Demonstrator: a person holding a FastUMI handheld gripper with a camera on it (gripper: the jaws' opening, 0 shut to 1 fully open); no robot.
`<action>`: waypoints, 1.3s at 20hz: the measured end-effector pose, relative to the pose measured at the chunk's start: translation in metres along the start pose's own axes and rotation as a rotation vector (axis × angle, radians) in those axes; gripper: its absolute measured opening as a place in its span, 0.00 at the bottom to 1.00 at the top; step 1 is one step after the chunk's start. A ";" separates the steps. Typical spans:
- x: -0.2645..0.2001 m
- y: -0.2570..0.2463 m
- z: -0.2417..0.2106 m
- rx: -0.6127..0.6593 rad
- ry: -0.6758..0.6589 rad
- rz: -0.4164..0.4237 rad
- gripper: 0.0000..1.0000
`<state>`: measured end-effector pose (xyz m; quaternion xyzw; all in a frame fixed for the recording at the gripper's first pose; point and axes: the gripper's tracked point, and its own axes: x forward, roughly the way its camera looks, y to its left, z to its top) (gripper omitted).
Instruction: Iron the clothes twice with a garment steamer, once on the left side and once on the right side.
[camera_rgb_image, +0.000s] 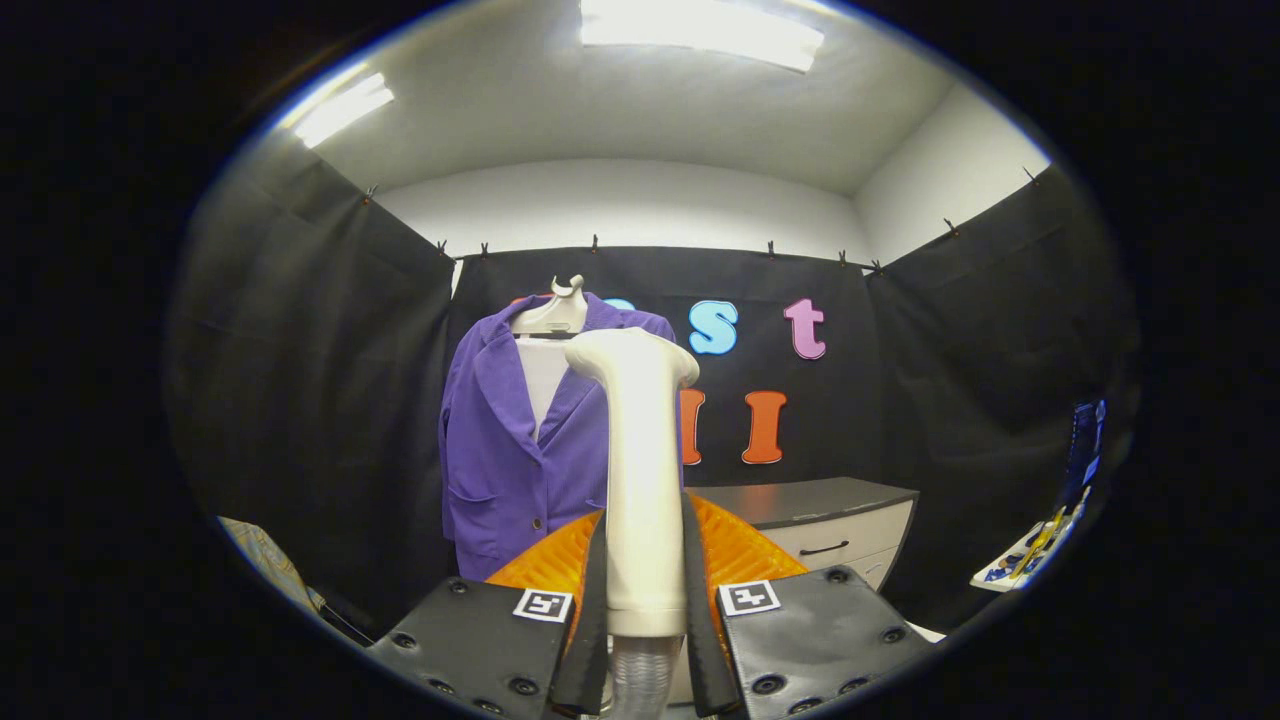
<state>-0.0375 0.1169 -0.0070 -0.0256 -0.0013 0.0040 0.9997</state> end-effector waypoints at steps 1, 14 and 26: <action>0.000 -0.002 -0.001 0.002 0.001 0.000 0.40; -0.003 -0.005 0.004 0.008 0.000 -0.004 0.40; 0.000 -0.007 0.000 0.004 0.013 -0.021 0.40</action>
